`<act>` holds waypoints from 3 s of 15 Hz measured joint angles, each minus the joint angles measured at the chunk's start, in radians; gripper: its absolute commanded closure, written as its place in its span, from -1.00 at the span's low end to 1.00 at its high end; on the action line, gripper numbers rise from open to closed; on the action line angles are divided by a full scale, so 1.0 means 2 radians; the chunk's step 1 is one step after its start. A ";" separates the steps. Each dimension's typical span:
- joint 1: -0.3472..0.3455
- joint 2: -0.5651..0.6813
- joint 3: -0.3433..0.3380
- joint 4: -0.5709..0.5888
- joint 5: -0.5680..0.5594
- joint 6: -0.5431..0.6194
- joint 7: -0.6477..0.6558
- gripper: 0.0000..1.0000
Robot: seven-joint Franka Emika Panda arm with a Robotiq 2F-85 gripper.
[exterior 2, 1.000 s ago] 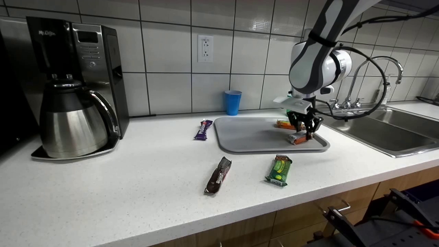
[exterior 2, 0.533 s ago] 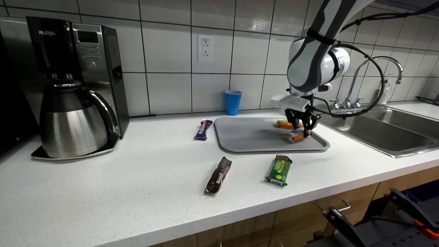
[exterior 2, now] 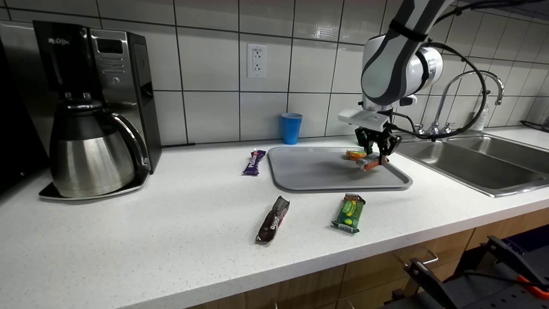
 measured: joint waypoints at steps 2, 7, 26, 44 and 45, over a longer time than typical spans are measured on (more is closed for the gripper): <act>0.001 -0.014 0.000 -0.013 -0.001 0.000 -0.003 0.65; 0.003 -0.050 0.001 -0.051 -0.014 0.000 -0.005 0.65; 0.004 -0.112 0.028 -0.154 -0.046 -0.002 -0.004 0.65; 0.002 -0.112 0.027 -0.197 -0.081 -0.005 0.041 0.65; 0.001 -0.112 0.026 -0.199 -0.081 -0.005 0.041 0.65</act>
